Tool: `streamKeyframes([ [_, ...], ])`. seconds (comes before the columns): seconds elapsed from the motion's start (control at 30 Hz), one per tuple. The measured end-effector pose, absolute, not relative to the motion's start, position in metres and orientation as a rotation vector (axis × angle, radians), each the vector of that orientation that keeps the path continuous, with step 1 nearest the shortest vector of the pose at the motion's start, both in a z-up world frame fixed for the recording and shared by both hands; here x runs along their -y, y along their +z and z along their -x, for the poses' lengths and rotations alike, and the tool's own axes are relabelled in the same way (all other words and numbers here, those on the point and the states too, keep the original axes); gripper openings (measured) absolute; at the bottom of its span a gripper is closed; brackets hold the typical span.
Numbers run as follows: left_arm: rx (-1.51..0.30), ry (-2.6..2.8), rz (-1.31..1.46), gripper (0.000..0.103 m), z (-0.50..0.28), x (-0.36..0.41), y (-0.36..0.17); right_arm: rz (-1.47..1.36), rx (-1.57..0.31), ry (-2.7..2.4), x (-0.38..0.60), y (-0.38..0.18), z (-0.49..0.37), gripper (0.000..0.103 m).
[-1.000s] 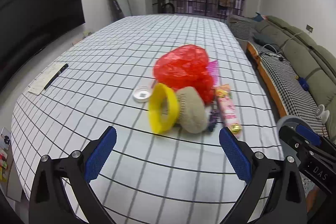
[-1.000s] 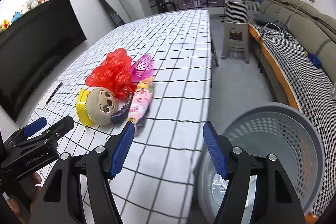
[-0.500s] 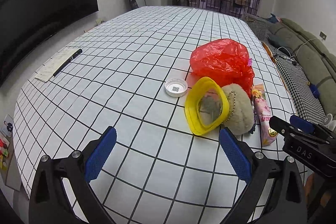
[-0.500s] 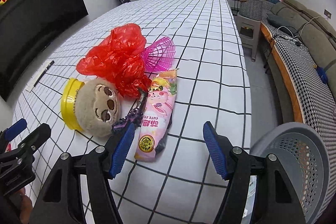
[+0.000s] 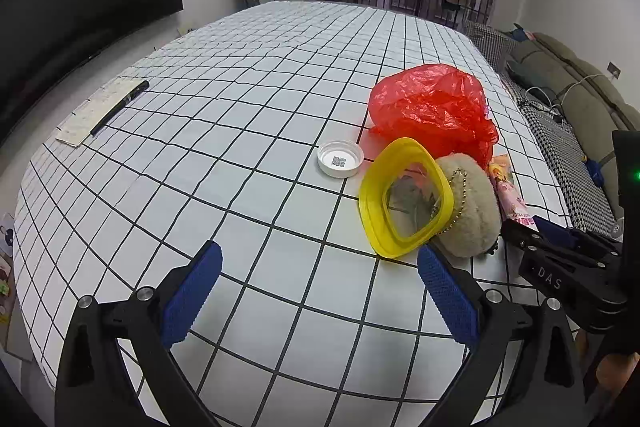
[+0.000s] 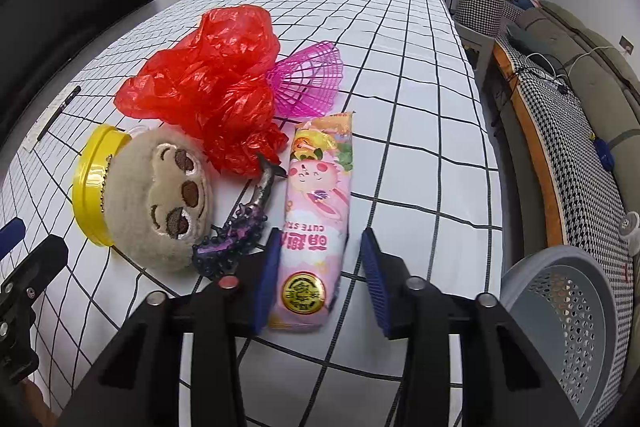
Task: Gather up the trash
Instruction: 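Close the right tool on the pink snack wrapper, then grasp the yellow plastic lid ring with the left tool while right holds wrapper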
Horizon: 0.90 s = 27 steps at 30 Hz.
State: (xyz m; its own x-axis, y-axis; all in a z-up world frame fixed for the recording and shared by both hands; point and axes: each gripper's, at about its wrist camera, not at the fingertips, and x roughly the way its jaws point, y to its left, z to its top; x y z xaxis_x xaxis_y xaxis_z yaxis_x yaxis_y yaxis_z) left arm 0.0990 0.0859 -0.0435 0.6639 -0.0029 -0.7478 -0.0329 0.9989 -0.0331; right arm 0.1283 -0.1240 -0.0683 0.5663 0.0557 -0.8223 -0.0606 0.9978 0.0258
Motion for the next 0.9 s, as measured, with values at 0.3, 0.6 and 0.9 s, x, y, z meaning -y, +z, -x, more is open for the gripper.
streamKeyframes([
  [0.3,-0.850,0.012,0.048,0.096,-0.096,-0.086,-0.045,-0.042,-0.912,0.087,0.129,-0.053,-0.113,0.022],
  [0.6,-0.838,-0.030,0.059,0.096,-0.101,-0.075,-0.037,-0.108,-0.892,0.069,0.145,-0.043,-0.074,0.022],
  [0.9,-0.805,-0.028,0.042,0.096,-0.116,-0.061,-0.028,-0.140,-0.887,0.067,0.155,-0.038,-0.058,0.022],
])
